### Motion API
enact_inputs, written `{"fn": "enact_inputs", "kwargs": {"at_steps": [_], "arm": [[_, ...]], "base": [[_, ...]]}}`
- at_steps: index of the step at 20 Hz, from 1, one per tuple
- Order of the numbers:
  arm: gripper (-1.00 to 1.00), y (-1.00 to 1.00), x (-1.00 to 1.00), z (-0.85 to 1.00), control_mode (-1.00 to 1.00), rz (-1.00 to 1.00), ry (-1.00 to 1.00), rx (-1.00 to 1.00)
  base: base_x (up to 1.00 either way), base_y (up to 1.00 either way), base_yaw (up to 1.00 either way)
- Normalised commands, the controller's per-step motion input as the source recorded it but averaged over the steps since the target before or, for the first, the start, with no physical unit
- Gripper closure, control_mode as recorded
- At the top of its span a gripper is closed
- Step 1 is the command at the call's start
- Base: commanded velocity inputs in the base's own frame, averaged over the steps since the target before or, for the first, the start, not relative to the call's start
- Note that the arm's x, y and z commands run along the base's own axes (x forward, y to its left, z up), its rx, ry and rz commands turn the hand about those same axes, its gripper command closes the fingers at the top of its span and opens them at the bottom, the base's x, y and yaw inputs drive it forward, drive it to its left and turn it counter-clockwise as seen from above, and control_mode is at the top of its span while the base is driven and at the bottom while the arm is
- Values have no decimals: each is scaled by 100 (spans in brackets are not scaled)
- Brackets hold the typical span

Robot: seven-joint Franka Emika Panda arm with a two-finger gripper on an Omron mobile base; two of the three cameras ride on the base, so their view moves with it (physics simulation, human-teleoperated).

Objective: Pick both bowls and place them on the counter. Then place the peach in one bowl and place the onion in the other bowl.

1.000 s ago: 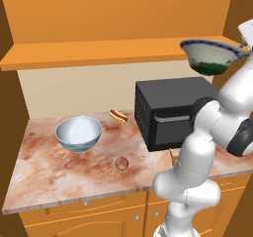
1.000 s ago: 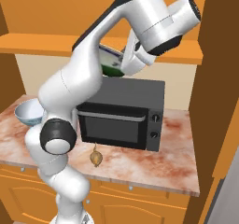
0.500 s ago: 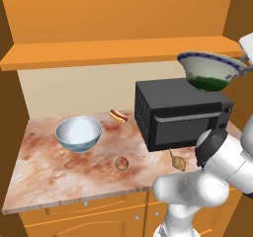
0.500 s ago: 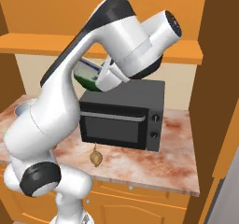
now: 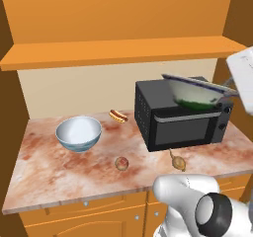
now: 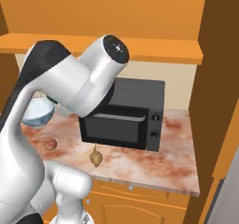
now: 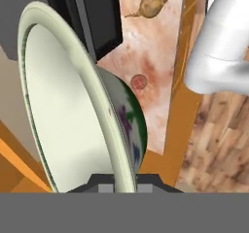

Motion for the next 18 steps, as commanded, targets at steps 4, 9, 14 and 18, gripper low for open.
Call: {"fn": "enact_inputs", "kwargs": {"at_steps": [4, 9, 14, 18], "arm": [[100, 85, -16, -40, -100, 2, -27, -20], [100, 79, -6, -28, -100, 6, -26, -19], [100, 67, -20, -23, -100, 15, -24, -16], [100, 56, -9, -21, -100, 21, -25, -16]], "base": [[0, 0, 0], [0, 0, 0], [0, 0, 0], [0, 0, 0]]}}
